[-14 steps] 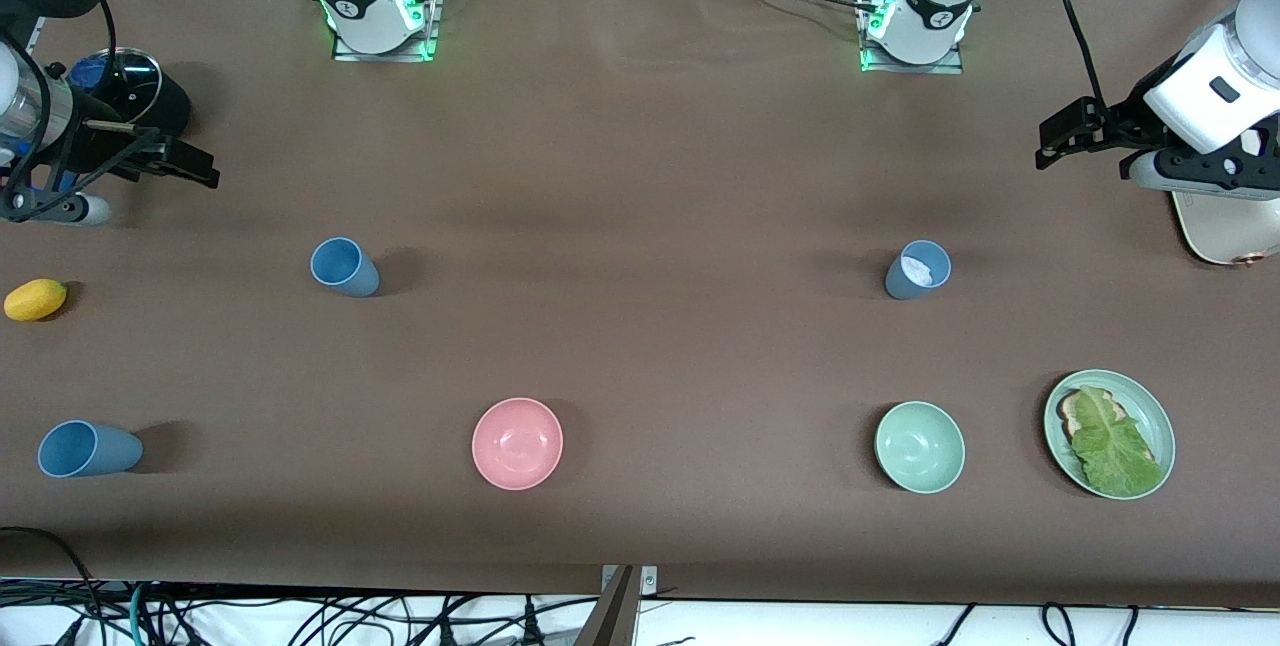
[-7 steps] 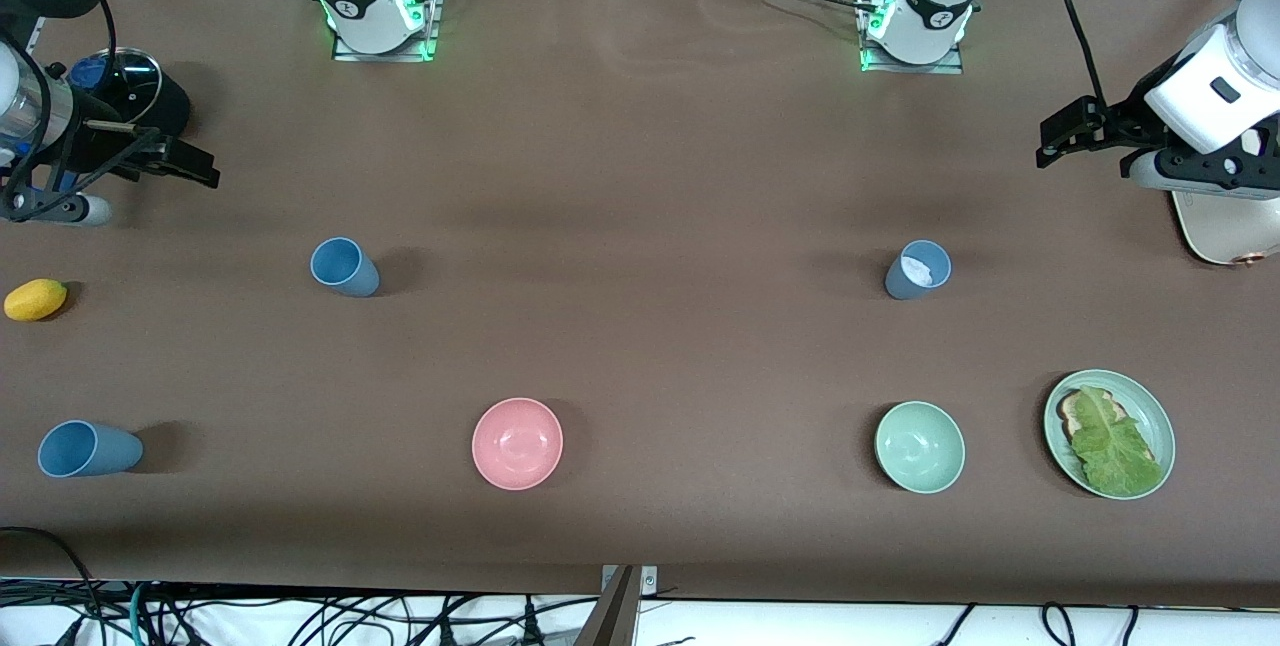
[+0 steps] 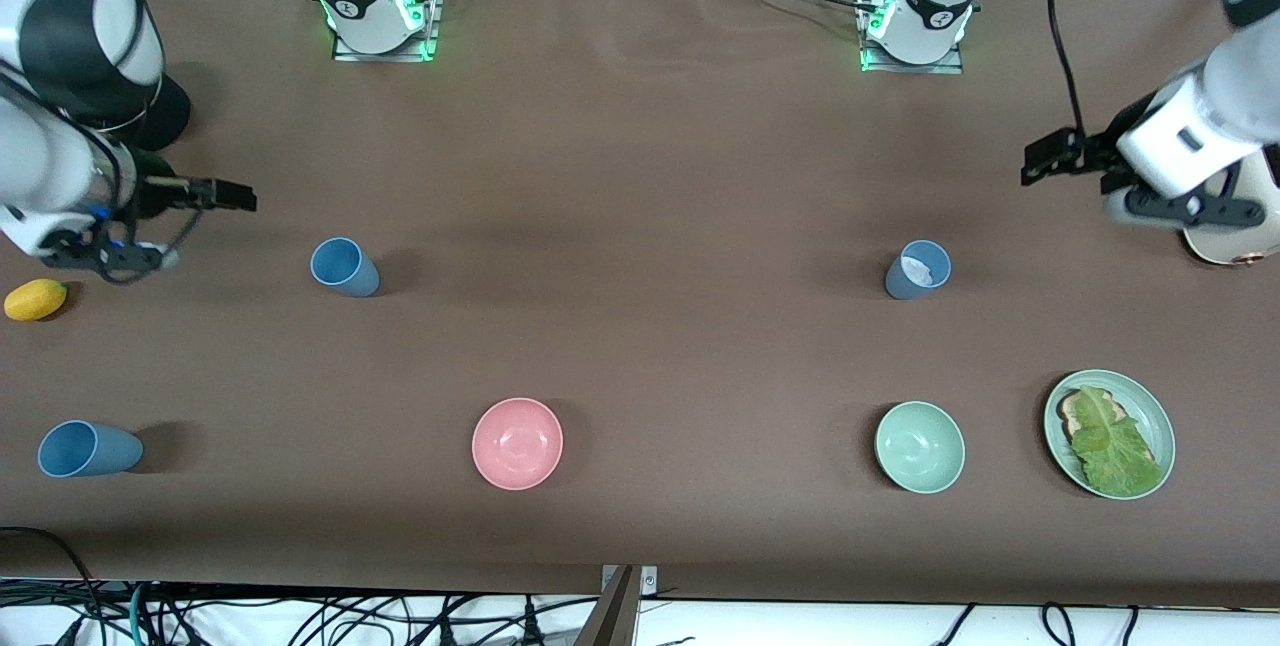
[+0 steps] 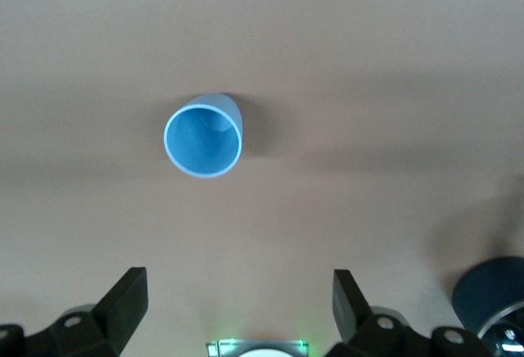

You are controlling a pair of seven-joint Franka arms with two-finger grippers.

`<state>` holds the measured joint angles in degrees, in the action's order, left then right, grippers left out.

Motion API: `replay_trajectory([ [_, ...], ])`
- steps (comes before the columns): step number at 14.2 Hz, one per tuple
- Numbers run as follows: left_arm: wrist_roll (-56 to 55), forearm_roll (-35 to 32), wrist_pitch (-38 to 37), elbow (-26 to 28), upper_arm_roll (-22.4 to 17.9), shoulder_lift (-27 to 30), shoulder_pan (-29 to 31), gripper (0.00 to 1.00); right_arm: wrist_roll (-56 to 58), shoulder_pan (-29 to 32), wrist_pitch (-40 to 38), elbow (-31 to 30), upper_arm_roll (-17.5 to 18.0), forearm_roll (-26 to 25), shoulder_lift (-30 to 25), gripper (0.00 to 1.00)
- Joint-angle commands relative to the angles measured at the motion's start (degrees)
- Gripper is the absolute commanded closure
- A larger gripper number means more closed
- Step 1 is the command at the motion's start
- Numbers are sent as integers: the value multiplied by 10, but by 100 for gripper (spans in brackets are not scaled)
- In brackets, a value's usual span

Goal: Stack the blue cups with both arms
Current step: 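Reach the right gripper to one blue cup while the left gripper reaches another, then grasp and lift the blue cups with both grippers toward the table middle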

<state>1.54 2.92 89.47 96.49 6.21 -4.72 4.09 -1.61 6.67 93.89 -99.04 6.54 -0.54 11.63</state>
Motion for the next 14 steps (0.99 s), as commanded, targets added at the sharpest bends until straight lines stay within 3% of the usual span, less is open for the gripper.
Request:
replay_trajectory([
  [1, 0, -10, 30, -3, 4, -63, 10, 0, 12, 4, 70, -50, 4, -8, -2, 0],
  [4, 1, -10, 89, 10, 6, -119, 9, 0, 10, 2, 197, -140, 4, -9, 11, 0],
  [6, 7, -10, 159, 71, 6, -124, 9, 0, 8, 2, 284, -197, 4, -9, 18, 0],
  [8, 7, -11, 245, 147, 8, -111, 5, 0, 5, -1, 296, -196, 4, -8, 42, 0],
  [12, 14, -12, 346, 207, 8, -128, 10, 0, 3, 0, 328, -195, 4, -7, 74, 0],
  [13, 14, -12, 378, 228, 8, -129, 10, 0, -6, 0, 328, -194, 4, -7, 81, 6],
  [14, 15, -12, 394, 241, 8, -131, 10, 3, -16, 0, 327, -194, 4, -7, 83, 41],
])
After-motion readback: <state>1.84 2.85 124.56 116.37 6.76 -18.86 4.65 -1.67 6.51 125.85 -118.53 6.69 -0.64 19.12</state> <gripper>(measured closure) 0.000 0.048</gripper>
